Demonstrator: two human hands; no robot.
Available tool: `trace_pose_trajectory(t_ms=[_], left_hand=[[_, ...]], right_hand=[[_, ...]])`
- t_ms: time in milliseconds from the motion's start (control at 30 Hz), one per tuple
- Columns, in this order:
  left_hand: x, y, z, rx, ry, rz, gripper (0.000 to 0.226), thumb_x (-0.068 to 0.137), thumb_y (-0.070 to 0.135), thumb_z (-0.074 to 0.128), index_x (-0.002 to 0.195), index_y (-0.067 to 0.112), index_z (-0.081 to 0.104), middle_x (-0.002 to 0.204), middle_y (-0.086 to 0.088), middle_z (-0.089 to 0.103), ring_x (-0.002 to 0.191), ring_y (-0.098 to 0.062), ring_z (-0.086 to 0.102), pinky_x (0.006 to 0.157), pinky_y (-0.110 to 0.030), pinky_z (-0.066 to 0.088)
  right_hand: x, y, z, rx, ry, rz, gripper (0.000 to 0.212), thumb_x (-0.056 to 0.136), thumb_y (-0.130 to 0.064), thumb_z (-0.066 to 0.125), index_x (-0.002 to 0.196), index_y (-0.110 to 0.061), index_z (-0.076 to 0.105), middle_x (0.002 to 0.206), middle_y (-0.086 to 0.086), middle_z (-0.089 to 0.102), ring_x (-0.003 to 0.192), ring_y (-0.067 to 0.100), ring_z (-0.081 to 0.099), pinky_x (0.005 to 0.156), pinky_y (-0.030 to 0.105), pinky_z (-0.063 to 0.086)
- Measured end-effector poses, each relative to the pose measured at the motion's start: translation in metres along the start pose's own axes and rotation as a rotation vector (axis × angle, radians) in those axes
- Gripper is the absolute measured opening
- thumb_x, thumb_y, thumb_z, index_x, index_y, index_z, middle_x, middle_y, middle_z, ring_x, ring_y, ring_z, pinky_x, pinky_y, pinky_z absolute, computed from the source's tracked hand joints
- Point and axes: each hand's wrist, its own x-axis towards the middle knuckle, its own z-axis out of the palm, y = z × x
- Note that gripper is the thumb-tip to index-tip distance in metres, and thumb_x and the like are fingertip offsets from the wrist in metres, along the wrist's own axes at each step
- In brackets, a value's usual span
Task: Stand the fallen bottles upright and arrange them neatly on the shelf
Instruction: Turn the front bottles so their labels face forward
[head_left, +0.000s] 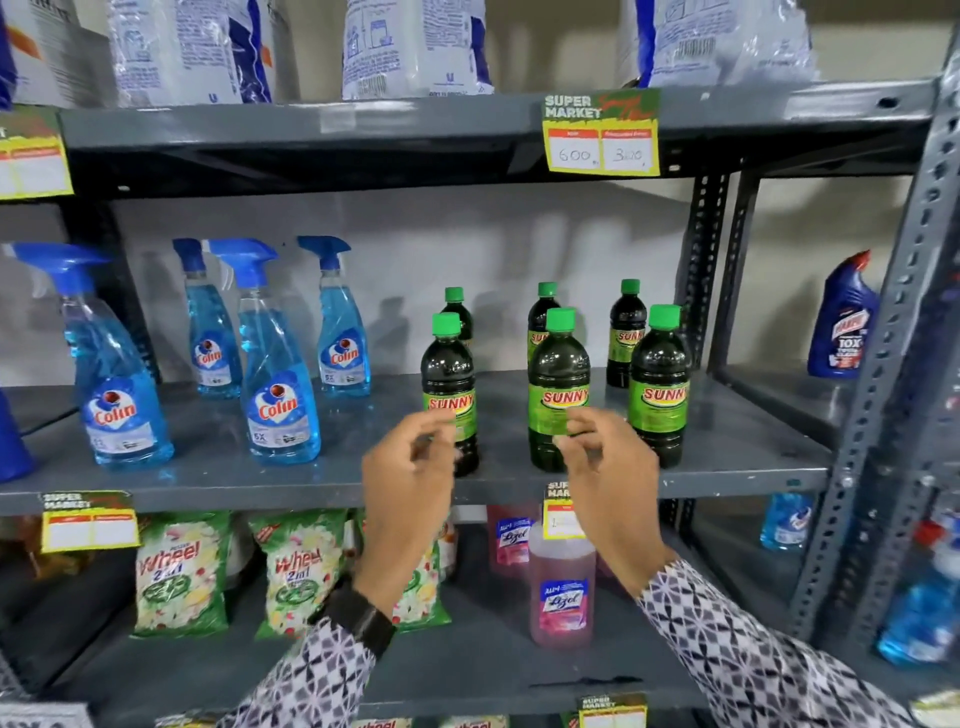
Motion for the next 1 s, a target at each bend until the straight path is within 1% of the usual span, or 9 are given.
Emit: trace_pose_trajectory(t_ms=[100, 167, 267, 300, 400, 500, 633, 800, 1000], left_hand=[[-0.002, 0.012, 0.039, 0.139, -0.223, 0.05, 0.036, 0.098, 0.024, 0.062, 0.134, 0.03, 0.066, 0.118, 0.014, 0.076, 0.099, -0.001, 0.072, 0.096, -0.041, 0.059], [0.009, 0.01, 0.058, 0.198, -0.305, 0.011, 0.058, 0.099, 0.024, 0.062, 0.155, 0.026, 0.045, 0.146, 0.004, 0.062, 0.122, -0.006, 0.064, 0.11, -0.037, 0.051], [0.024, 0.006, 0.076, 0.218, -0.377, -0.082, 0.073, 0.099, 0.023, 0.064, 0.162, 0.028, 0.027, 0.158, 0.0, 0.048, 0.144, -0.016, 0.049, 0.118, -0.039, 0.042], [0.026, 0.005, 0.079, 0.179, -0.406, -0.094, 0.07, 0.099, 0.019, 0.064, 0.159, 0.032, 0.03, 0.153, 0.005, 0.053, 0.141, -0.008, 0.051, 0.115, -0.031, 0.044], [0.025, 0.007, 0.088, 0.093, -0.42, -0.097, 0.065, 0.097, 0.002, 0.063, 0.141, 0.04, 0.033, 0.115, 0.027, 0.062, 0.099, 0.029, 0.059, 0.089, -0.002, 0.047], [0.024, 0.005, 0.096, 0.023, -0.408, -0.088, 0.07, 0.095, 0.004, 0.068, 0.146, 0.038, 0.036, 0.118, 0.024, 0.065, 0.104, 0.021, 0.063, 0.102, -0.014, 0.051], [0.016, 0.012, 0.105, -0.01, -0.4, -0.098, 0.07, 0.094, 0.004, 0.07, 0.154, 0.025, 0.041, 0.115, 0.028, 0.063, 0.1, 0.023, 0.063, 0.088, -0.003, 0.048], [0.014, 0.005, 0.107, -0.009, -0.393, -0.088, 0.07, 0.093, 0.01, 0.072, 0.154, 0.029, 0.044, 0.131, 0.014, 0.069, 0.117, 0.007, 0.066, 0.105, -0.017, 0.05], [0.007, 0.006, 0.108, -0.021, -0.387, -0.086, 0.068, 0.094, 0.012, 0.071, 0.153, 0.03, 0.045, 0.135, 0.012, 0.068, 0.12, 0.006, 0.064, 0.103, -0.016, 0.049]], right_hand=[[0.011, 0.011, -0.013, 0.012, -0.033, 0.083, 0.04, 0.093, -0.009, 0.076, 0.132, -0.015, 0.066, 0.114, -0.009, 0.068, 0.094, -0.009, 0.065, 0.076, 0.003, 0.047], [0.018, 0.016, -0.015, 0.057, -0.102, 0.133, 0.046, 0.093, -0.007, 0.076, 0.136, -0.016, 0.064, 0.118, -0.012, 0.068, 0.098, -0.004, 0.066, 0.075, 0.0, 0.046], [0.026, 0.022, -0.019, 0.088, -0.182, 0.181, 0.051, 0.091, -0.007, 0.078, 0.139, -0.014, 0.062, 0.114, -0.018, 0.064, 0.098, -0.001, 0.066, 0.078, 0.002, 0.047], [0.028, 0.024, -0.019, 0.077, -0.198, 0.182, 0.051, 0.091, -0.008, 0.079, 0.138, -0.015, 0.063, 0.109, -0.021, 0.063, 0.094, -0.006, 0.064, 0.081, 0.005, 0.049], [0.032, 0.032, -0.021, 0.063, -0.231, 0.186, 0.051, 0.088, -0.009, 0.081, 0.137, -0.016, 0.065, 0.1, -0.027, 0.063, 0.089, -0.014, 0.064, 0.081, 0.005, 0.048], [0.032, 0.04, -0.024, 0.068, -0.222, 0.174, 0.052, 0.088, -0.007, 0.081, 0.136, -0.02, 0.066, 0.099, -0.029, 0.066, 0.091, -0.02, 0.066, 0.087, 0.008, 0.054], [0.028, 0.045, -0.029, 0.033, -0.192, 0.123, 0.051, 0.088, -0.011, 0.08, 0.133, -0.029, 0.065, 0.104, -0.018, 0.076, 0.101, 0.0, 0.073, 0.097, 0.037, 0.06], [0.023, 0.044, -0.033, 0.048, -0.188, 0.102, 0.056, 0.09, -0.009, 0.077, 0.141, -0.026, 0.062, 0.111, -0.016, 0.074, 0.112, 0.009, 0.072, 0.104, 0.036, 0.056], [0.02, 0.039, -0.039, 0.051, -0.211, 0.083, 0.055, 0.092, -0.008, 0.075, 0.142, -0.024, 0.06, 0.11, -0.018, 0.071, 0.113, 0.008, 0.071, 0.103, 0.036, 0.056]])
